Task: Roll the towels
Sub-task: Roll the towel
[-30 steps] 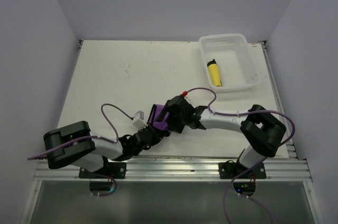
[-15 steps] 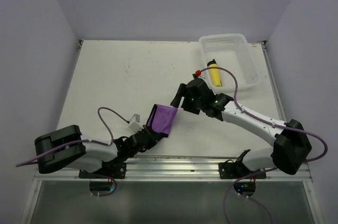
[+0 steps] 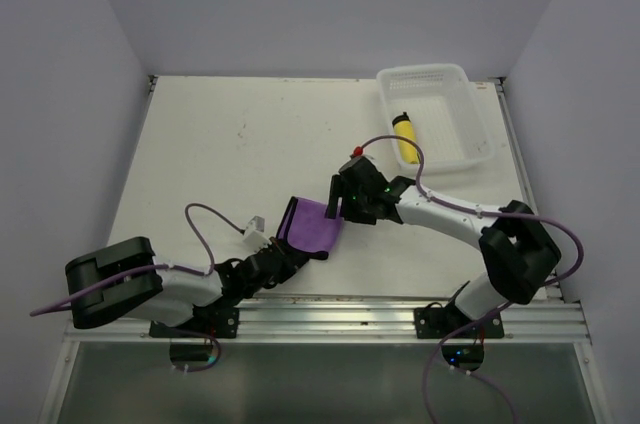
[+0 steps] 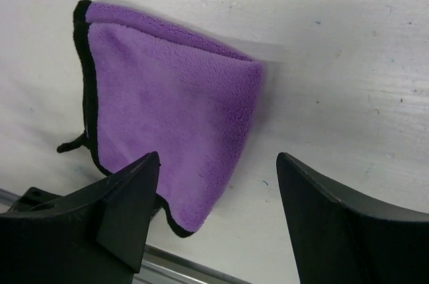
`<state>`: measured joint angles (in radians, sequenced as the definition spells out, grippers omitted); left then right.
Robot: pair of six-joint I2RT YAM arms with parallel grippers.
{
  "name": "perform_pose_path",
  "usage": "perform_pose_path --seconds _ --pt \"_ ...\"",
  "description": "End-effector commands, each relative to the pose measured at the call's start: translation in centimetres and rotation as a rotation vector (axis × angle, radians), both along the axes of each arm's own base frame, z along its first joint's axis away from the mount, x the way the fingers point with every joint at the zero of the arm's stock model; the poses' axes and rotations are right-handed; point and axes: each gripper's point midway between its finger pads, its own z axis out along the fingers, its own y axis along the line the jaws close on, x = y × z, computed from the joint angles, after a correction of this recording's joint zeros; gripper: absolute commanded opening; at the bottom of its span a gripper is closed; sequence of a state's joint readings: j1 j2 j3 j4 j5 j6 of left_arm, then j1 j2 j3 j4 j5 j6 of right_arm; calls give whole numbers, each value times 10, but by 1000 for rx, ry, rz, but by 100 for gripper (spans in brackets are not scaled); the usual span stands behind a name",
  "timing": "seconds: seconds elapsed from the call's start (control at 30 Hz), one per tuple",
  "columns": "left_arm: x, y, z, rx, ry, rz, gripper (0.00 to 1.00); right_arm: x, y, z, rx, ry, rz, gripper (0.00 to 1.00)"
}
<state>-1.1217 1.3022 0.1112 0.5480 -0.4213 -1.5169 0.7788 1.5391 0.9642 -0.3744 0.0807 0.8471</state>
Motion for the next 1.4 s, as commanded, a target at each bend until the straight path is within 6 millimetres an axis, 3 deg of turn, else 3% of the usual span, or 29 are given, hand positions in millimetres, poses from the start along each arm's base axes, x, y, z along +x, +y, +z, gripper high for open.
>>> perform_pose_path --seconds 0.0,0.2,0.5,0.6,0.7,0.87,1.0,1.27,1.37 --pt "-24 46 -53 252 103 -28 0 7 4 -2 0 -25 -3 75" --pt "-24 43 -51 253 102 -40 0 16 14 -22 2 -2 -18 71" --pt "-20 41 -40 256 69 -52 0 23 8 -40 -48 -6 -59 62" --pt "-18 39 -37 257 59 -56 0 25 13 -44 -43 4 -46 54" --pt "-17 38 -34 257 53 -59 0 26 16 -47 -45 11 -37 37" --pt "-13 39 -27 277 27 -56 0 26 22 -51 -38 19 -7 17" --pt "-7 40 -14 303 -13 -52 0 30 23 -40 -66 -4 37 8" --pt "19 46 33 359 -192 -11 0 30 -3 -7 -339 -79 161 7" --pt "27 52 35 439 -221 8 0 23 -9 -7 -437 -72 209 7"
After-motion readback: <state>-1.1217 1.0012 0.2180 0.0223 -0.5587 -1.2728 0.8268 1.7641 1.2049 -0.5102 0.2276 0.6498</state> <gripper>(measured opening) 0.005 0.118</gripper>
